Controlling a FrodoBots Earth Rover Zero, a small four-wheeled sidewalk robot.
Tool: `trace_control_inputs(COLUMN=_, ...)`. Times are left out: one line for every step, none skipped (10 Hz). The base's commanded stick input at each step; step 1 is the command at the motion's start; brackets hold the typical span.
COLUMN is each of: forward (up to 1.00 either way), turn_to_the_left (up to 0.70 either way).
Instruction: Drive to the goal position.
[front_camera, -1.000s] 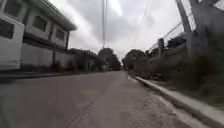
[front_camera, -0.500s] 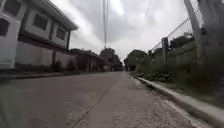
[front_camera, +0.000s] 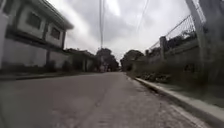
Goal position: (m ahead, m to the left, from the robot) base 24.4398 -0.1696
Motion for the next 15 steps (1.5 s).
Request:
trace_control_inputs(forward=0.7, turn_to_the_left=-0.29)
trace_control_inputs(forward=0.7, turn_to_the_left=-0.07)
trace_control_inputs(forward=0.7, turn_to_the_left=0.0)
trace_control_inputs(forward=0.7, turn_to_the_left=0.0)
trace_control_inputs(forward=0.7, turn_to_the_left=0.0)
trace_control_inputs(forward=0.7, turn_to_the_left=0.0)
trace_control_inputs(forward=0.7, turn_to_the_left=0.0)
trace_control_inputs(forward=0.7, turn_to_the_left=0.0)
trace_control_inputs(forward=0.7, turn_to_the_left=0.0)
trace_control_inputs(forward=0.7, turn_to_the_left=0.0)
trace_control_inputs(forward=0.7, turn_to_the_left=0.0)
trace_control_inputs(forward=0.7, turn_to_the_left=0.0)
trace_control_inputs(forward=0.7, turn_to_the_left=0.0)
trace_control_inputs(forward=0.7, turn_to_the_left=0.0)
trace_control_inputs(forward=0.7, turn_to_the_left=0.0)
